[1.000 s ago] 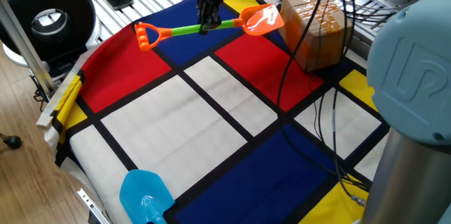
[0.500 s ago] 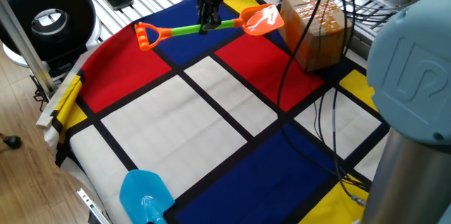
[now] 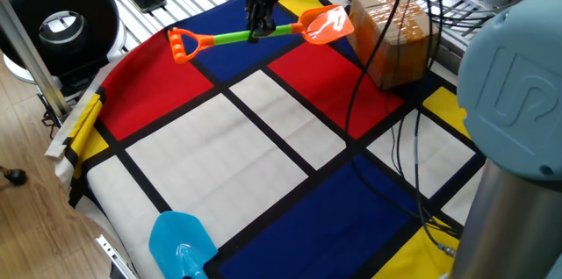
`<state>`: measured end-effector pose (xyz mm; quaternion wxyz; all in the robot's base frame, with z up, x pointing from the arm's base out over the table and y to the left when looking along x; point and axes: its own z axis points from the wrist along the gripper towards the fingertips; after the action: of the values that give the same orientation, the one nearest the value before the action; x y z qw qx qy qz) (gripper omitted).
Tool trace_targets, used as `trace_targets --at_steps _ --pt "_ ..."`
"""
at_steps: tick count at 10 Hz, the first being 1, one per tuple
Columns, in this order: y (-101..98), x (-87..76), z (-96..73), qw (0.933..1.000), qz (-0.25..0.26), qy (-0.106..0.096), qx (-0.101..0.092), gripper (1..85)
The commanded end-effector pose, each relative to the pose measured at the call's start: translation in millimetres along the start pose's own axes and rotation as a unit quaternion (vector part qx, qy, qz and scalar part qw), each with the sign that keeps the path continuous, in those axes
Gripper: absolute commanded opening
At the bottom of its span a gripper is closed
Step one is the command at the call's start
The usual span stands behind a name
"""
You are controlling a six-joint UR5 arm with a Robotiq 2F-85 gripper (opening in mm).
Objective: Use a shovel to scoop up an object
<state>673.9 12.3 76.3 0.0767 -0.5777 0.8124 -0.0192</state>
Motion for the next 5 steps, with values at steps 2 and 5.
trace_targets --at_steps 2,5 --pt "6.7 7.7 7.0 0.9998 0.011 0.011 -0.012 1.0" --pt "21.1 30.6 5.3 0.9972 0.029 0.057 -0.038 1.0"
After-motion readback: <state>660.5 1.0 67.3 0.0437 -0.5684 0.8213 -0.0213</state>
